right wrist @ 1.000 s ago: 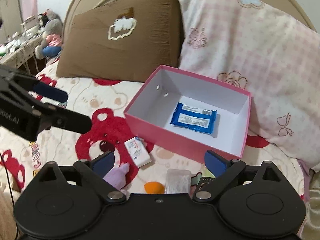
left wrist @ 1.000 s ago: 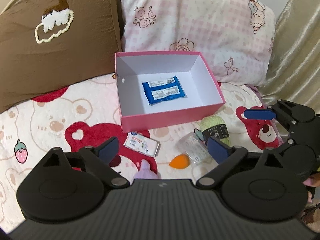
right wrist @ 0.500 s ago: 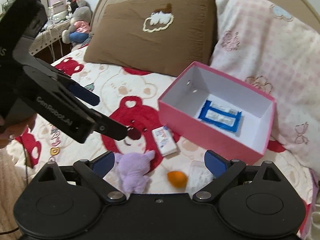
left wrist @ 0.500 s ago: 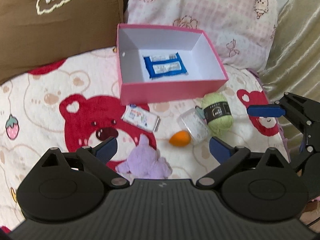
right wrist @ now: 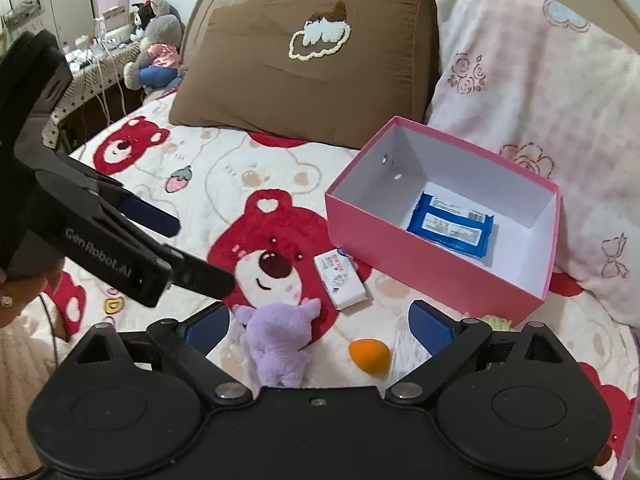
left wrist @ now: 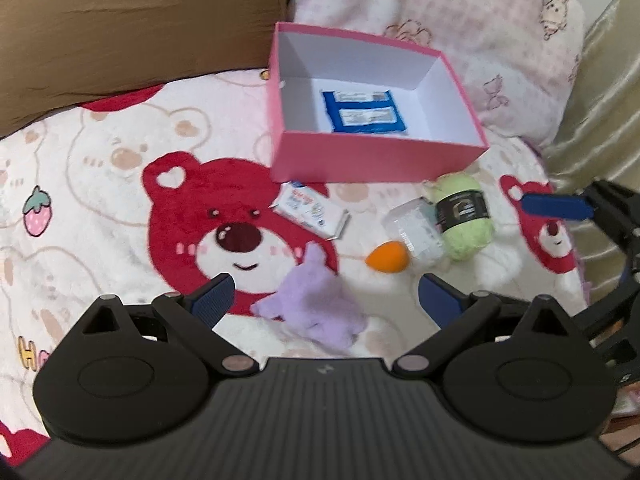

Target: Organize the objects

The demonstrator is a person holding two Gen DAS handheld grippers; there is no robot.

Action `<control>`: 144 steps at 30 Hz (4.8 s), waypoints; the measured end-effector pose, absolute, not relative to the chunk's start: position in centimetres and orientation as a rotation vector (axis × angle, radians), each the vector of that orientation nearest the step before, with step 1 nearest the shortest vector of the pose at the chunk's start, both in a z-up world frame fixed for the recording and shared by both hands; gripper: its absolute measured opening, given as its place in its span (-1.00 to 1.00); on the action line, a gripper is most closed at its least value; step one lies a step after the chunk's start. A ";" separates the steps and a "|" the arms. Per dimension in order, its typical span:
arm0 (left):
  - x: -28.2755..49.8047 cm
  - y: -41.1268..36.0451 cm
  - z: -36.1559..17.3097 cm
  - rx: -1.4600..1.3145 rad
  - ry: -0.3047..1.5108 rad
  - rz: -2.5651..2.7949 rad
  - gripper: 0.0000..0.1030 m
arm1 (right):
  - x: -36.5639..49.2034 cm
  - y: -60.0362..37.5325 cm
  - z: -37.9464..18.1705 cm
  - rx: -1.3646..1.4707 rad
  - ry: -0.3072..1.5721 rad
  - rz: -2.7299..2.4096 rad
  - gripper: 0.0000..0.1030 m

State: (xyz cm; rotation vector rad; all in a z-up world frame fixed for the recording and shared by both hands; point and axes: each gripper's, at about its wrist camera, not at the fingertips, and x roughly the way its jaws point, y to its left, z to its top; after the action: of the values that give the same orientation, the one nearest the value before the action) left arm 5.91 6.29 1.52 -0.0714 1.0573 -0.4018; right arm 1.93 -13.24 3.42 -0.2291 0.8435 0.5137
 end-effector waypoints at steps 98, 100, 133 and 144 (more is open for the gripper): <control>8.9 6.4 -15.0 -0.363 1.179 -0.356 -0.39 | 5.8 -8.6 -15.6 0.019 1.057 0.497 0.23; 8.7 6.7 -14.9 -0.398 1.182 -0.367 -0.40 | 5.7 -8.6 -15.5 0.006 1.048 0.511 0.18; 4.2 5.5 -5.6 -0.407 0.964 -0.481 -0.50 | 2.4 -9.9 -7.7 0.032 0.883 0.564 -0.01; 4.4 5.9 -1.4 -0.511 0.910 -0.573 -0.52 | 2.1 -11.5 -3.7 0.035 0.791 0.588 -0.17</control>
State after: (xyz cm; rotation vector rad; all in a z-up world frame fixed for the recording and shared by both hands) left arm 4.41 5.85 -1.36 -0.5110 0.9101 -0.5729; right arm 2.06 -11.54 -3.68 0.0346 0.7911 0.5879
